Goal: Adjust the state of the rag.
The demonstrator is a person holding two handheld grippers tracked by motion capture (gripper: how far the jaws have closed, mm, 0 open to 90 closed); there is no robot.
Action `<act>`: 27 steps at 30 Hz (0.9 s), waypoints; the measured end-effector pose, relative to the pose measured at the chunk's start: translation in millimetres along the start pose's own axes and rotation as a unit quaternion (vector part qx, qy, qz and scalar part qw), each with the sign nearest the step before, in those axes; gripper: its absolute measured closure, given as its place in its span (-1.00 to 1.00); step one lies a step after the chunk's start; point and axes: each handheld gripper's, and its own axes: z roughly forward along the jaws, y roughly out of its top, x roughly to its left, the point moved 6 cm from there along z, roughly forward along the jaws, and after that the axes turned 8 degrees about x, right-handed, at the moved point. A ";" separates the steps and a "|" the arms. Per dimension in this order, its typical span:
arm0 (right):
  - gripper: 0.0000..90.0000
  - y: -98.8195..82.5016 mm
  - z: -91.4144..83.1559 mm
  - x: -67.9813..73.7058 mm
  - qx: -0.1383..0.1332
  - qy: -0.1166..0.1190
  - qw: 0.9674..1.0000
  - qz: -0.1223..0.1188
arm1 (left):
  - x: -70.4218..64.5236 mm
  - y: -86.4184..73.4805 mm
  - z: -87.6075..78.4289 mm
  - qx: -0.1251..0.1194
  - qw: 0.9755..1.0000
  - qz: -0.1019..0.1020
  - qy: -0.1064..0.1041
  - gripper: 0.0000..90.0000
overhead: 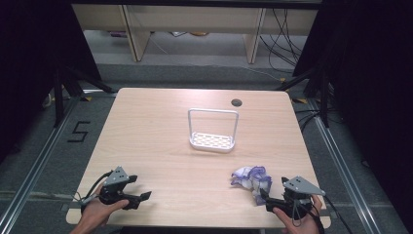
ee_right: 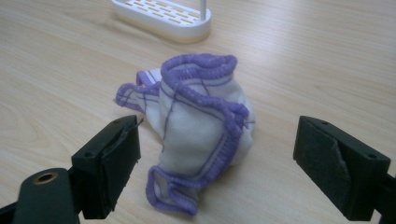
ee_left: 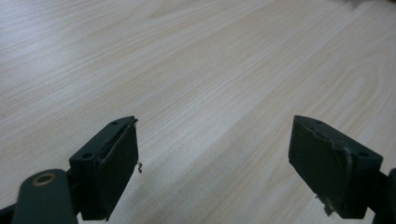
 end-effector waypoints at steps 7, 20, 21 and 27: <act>-0.64 14.2 7.9 3.2 0.016 -0.009 1.000 -0.018 | -0.4 0.3 0.2 -0.004 1.000 0.000 -0.003 -0.66; -0.63 30.5 38.1 0.4 0.062 0.007 0.997 -0.037 | -1.2 0.1 0.9 -0.001 1.000 0.005 -0.010 -0.66; -0.63 30.6 45.0 2.0 0.081 0.014 0.996 -0.017 | -1.5 0.0 1.0 0.000 1.000 0.005 -0.011 -0.66; -0.55 33.5 60.0 -0.7 0.106 0.027 0.994 -0.025 | -1.9 0.3 1.2 0.000 1.000 0.009 -0.014 -0.66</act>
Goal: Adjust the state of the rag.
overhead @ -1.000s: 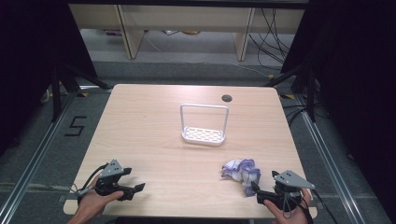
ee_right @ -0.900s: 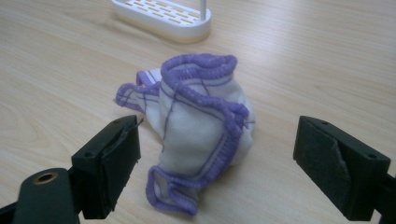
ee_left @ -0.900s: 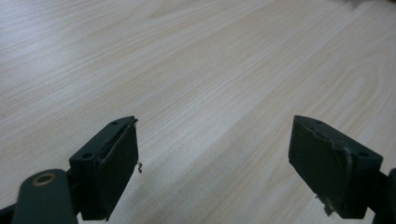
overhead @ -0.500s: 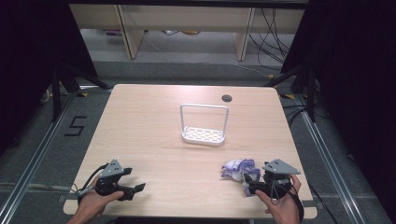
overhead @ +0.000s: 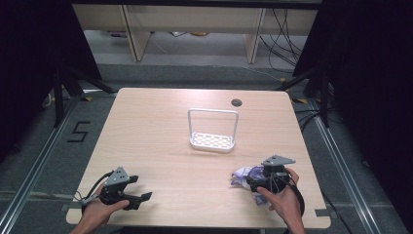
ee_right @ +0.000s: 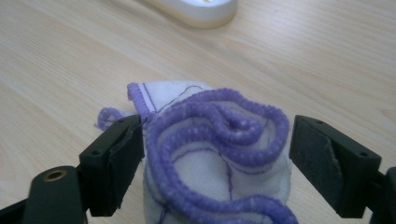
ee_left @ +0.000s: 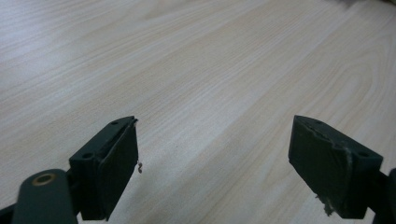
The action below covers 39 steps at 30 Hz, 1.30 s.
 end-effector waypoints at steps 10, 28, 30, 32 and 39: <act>0.26 -1.3 4.4 -0.7 0.018 0.026 0.999 -0.012 | -1.5 1.1 1.4 0.000 1.000 0.002 -0.003 -0.66; 0.68 65.7 -57.1 65.5 -0.102 0.077 0.986 -0.111 | 0.4 1.6 0.1 -0.003 1.000 -0.004 -0.002 -0.66; 0.68 75.8 -58.2 74.1 -0.112 0.082 0.982 -0.124 | 0.5 1.8 0.2 -0.005 1.000 -0.005 0.001 -0.66; 0.68 84.6 -57.2 84.0 -0.119 0.094 0.980 -0.131 | 0.3 1.8 0.0 -0.005 1.000 -0.002 0.000 -0.66; 0.69 104.6 -32.2 120.9 -0.111 0.133 0.971 -0.166 | 2.9 2.6 -2.2 -0.012 1.000 -0.010 0.006 -0.66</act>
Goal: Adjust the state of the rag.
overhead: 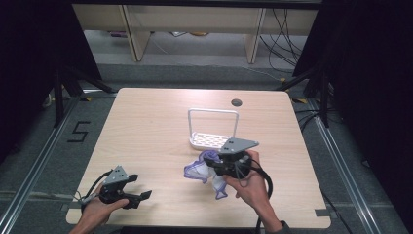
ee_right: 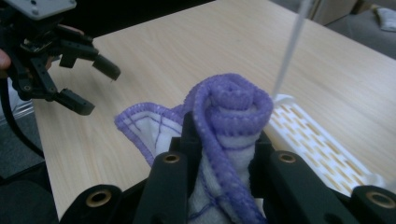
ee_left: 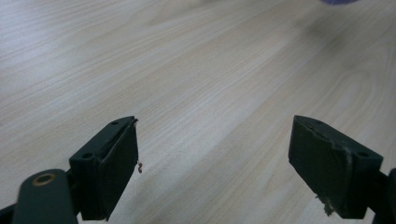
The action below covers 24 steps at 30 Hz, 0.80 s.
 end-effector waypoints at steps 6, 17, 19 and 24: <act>0.68 -6.0 43.1 16.4 0.023 0.040 0.999 -0.015 | 0.6 -0.1 -0.8 -0.001 1.000 -0.002 0.002 -0.66; 0.65 -64.9 66.1 11.7 0.087 0.030 0.995 -0.040 | -2.0 0.8 1.3 0.000 1.000 0.004 -0.004 -0.66; 0.63 -68.4 64.8 10.8 0.095 0.031 0.994 -0.041 | -2.3 1.0 1.6 0.001 1.000 0.007 -0.006 -0.66; 0.18 -76.7 61.5 11.9 0.091 0.034 0.995 -0.021 | -10.9 6.6 8.2 -0.005 1.000 0.016 -0.023 -0.63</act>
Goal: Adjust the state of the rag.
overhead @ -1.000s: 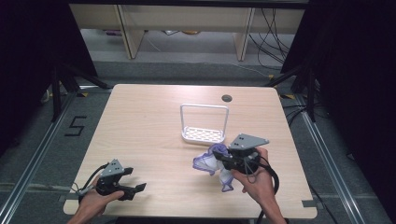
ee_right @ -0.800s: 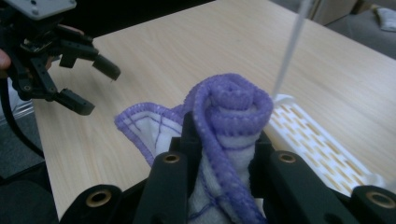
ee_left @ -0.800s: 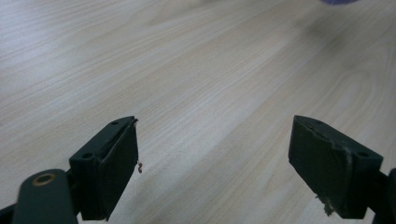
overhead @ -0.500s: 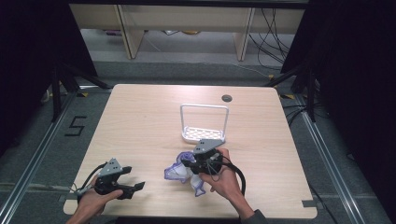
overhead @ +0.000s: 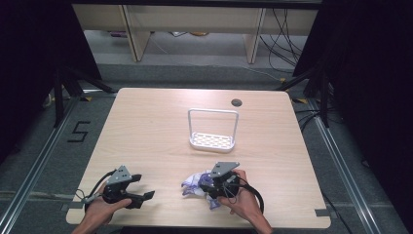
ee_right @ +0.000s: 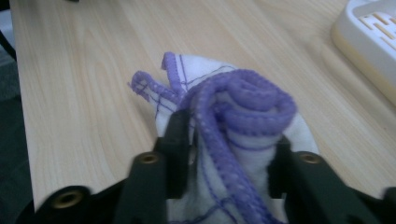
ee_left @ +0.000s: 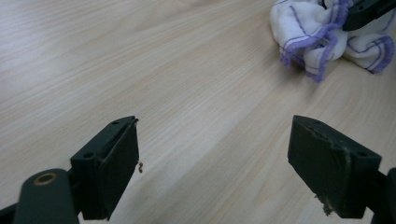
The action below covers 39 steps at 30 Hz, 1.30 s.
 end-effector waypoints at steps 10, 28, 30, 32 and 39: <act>-0.05 4.9 -49.9 -0.1 -0.032 -0.045 0.998 0.040 | -21.1 28.1 32.3 0.009 0.997 0.077 -0.031 -0.25; 0.15 -2.4 -55.0 13.5 -0.017 -0.046 0.998 0.026 | -41.6 49.2 71.3 0.040 0.989 0.134 -0.054 0.16; 0.22 -2.1 -54.4 15.9 -0.018 -0.048 0.998 0.021 | -43.4 51.6 74.9 0.047 0.987 0.146 -0.045 0.16; 0.24 -0.3 -55.3 16.2 -0.024 -0.054 0.998 0.017 | -45.9 54.6 78.4 0.050 0.986 0.153 -0.049 0.21; 0.67 -4.0 -40.1 9.3 -0.005 -0.069 0.998 0.007 | -43.2 66.2 84.3 0.038 0.984 0.169 -0.048 0.74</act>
